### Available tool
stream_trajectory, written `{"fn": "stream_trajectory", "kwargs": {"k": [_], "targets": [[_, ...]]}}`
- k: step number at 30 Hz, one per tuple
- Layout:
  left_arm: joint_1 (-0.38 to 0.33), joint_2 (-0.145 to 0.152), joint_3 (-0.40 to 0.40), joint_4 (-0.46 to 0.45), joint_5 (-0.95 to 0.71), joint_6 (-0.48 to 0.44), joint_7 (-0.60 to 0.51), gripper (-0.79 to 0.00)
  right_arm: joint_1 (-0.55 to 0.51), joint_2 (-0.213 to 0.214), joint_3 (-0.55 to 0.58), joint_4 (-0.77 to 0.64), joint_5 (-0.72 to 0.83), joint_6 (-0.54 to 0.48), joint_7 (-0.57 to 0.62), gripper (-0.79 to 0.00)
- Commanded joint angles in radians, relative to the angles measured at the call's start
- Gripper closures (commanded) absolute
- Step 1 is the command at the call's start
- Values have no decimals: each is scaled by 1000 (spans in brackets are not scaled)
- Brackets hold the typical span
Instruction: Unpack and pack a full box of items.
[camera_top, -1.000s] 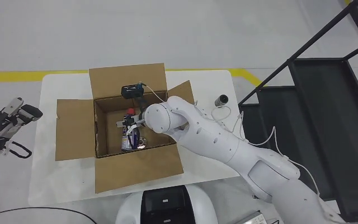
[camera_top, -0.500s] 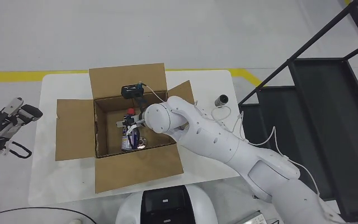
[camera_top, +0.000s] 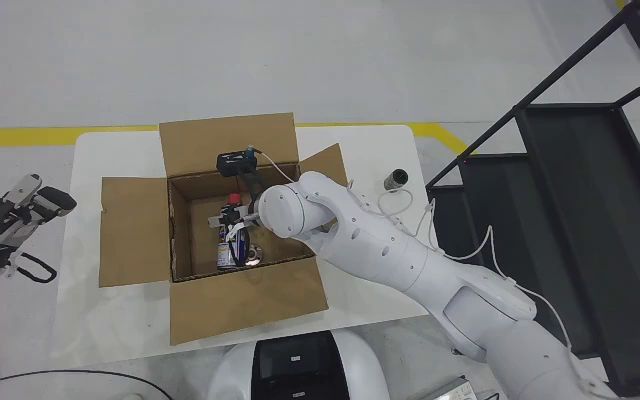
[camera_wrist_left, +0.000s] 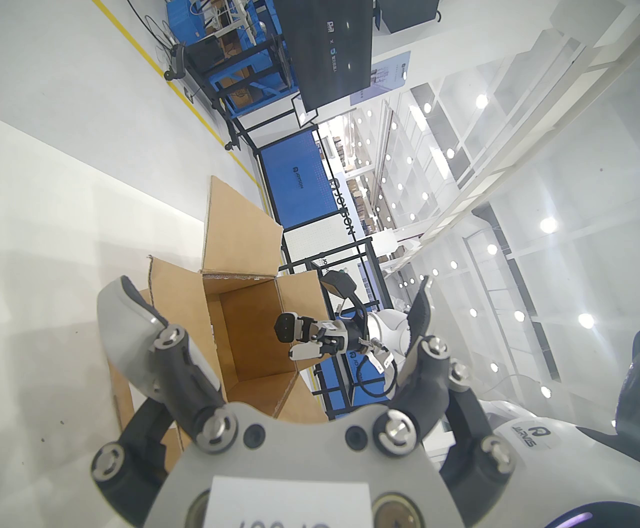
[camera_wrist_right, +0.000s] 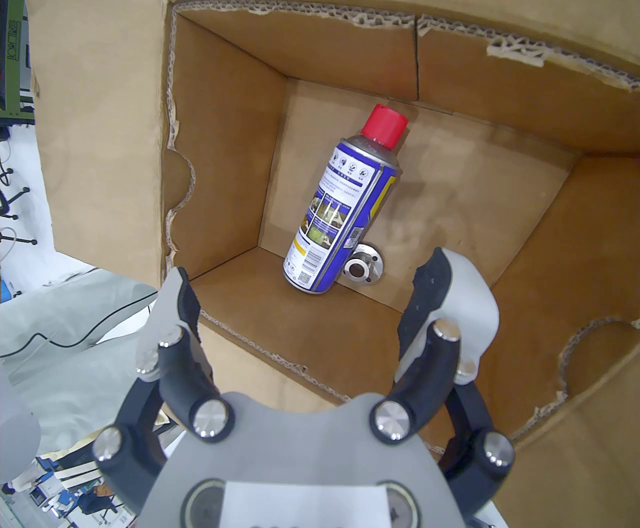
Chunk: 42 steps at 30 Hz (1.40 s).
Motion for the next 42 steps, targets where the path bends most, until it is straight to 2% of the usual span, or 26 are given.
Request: {"fn": "stream_trajectory", "kwargs": {"k": [1, 19, 23, 27, 37, 40, 42], "targets": [[0, 0, 0, 0, 0, 0, 0, -785, 0, 0, 0, 0, 0, 0, 0, -785], [0, 0, 0, 0, 0, 0, 0, -785, -5, 0, 0, 1, 3, -4, -4, -785], [0, 0, 0, 0, 0, 0, 0, -785, -12, -11, -7, 32, 15, -27, -20, -785], [0, 0, 0, 0, 0, 0, 0, -785, 15, -48, -53, 105, 32, 10, -30, -785], [0, 0, 0, 0, 0, 0, 0, -785, 78, -182, -144, 322, 98, 188, -154, -785], [0, 0, 0, 0, 0, 0, 0, -785, 87, -215, -154, 366, 127, 198, -166, -785], [0, 0, 0, 0, 0, 0, 0, -785, 89, -222, -159, 372, 131, 188, -168, -785]]}}
